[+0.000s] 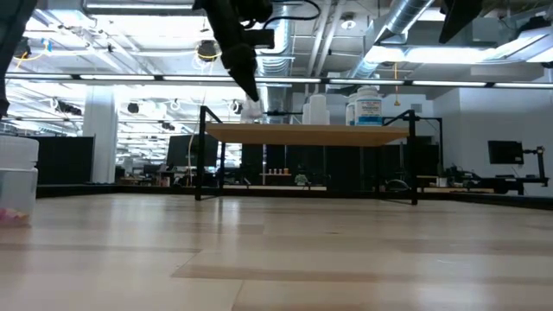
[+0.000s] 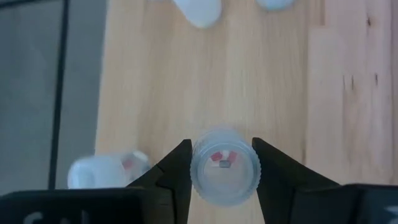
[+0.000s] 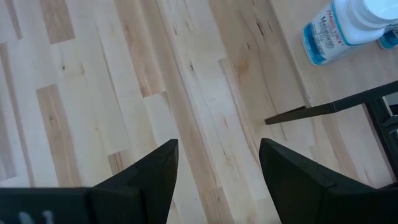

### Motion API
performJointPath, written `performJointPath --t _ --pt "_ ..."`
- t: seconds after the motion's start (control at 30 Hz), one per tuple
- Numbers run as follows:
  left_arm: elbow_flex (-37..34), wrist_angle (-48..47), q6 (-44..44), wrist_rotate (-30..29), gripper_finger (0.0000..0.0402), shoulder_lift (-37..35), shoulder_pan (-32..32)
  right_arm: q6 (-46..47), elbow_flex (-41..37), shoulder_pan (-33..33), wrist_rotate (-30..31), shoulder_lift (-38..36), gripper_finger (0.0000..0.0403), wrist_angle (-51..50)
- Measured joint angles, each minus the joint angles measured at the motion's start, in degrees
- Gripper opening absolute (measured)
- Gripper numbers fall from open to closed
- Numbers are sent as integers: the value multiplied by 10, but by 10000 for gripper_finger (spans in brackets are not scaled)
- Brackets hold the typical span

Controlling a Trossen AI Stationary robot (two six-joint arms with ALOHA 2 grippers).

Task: Pick and place medicine bottles onto shelf by color
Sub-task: Put the small transparent pill bottle on the shelf aligned with the other small pill bottle

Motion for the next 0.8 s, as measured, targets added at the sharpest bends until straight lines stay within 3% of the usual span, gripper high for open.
performJointPath --t 0.37,0.6,0.8 --pt "19 -56 -17 27 116 5 36 -5 0 1 0 0 248 -2" --pt "19 -47 -15 37 154 9 48 -4 0 1 0 0 248 -1" --pt "19 -44 -10 37 163 13 48 -4 0 1 0 0 248 -1"
